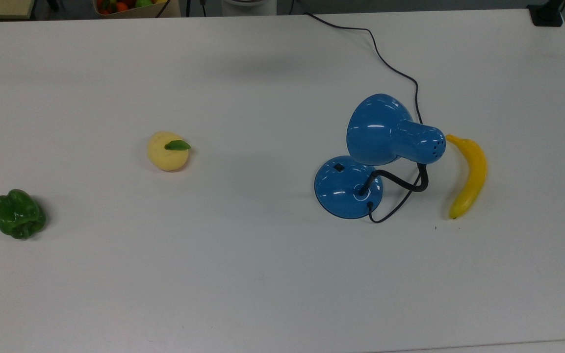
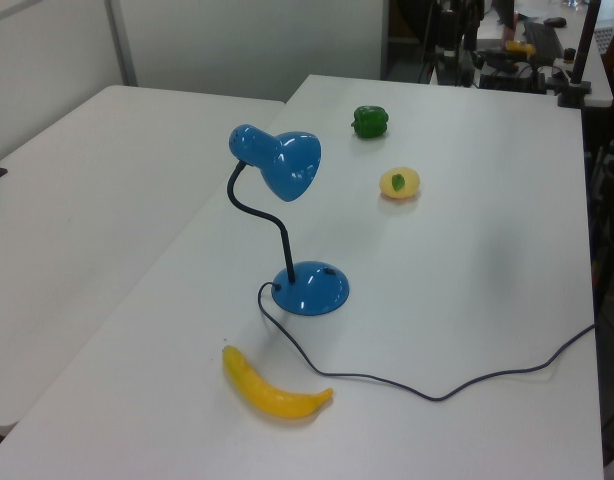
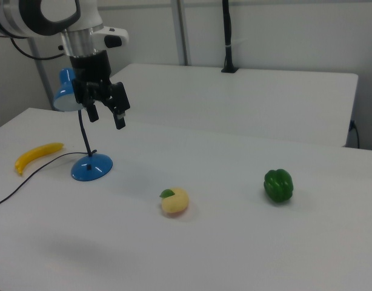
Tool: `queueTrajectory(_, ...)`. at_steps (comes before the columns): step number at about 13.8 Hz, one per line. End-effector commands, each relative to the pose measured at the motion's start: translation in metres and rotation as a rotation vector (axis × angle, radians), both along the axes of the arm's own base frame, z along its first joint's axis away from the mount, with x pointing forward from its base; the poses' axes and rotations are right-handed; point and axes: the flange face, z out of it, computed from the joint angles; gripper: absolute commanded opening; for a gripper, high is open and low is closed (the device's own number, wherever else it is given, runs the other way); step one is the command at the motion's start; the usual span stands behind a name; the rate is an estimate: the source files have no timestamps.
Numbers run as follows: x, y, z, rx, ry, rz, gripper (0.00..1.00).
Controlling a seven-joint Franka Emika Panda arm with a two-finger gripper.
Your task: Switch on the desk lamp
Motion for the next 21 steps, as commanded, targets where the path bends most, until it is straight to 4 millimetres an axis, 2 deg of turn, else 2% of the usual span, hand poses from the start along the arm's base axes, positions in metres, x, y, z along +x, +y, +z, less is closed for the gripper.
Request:
queueTrajectory(1, 0.002, -0.002, 0.001, -0.010, -0.007, 0.024, 1.00)
queueTrajectory(8, 0.004, 0.002, -0.003, -0.010, -0.006, 0.033, 1.00)
queueTrajectory(9, 0.004, 0.003, -0.003, -0.010, -0.006, 0.034, 0.84)
queueTrajectory(11, 0.005, 0.001, -0.003, -0.004, -0.010, 0.031, 0.31)
queueTrajectory(13, 0.006, 0.000, -0.003, -0.004, -0.020, 0.031, 0.00)
queueTrajectory(16, 0.008, 0.003, -0.005, -0.002, -0.018, 0.037, 0.00)
queueTrajectory(18, 0.019, 0.012, -0.015, 0.002, -0.046, 0.071, 0.00)
queueTrajectory(19, 0.022, 0.017, -0.021, 0.005, -0.055, 0.088, 0.00)
queueTrajectory(21, 0.029, 0.041, -0.039, 0.010, -0.057, 0.132, 0.00)
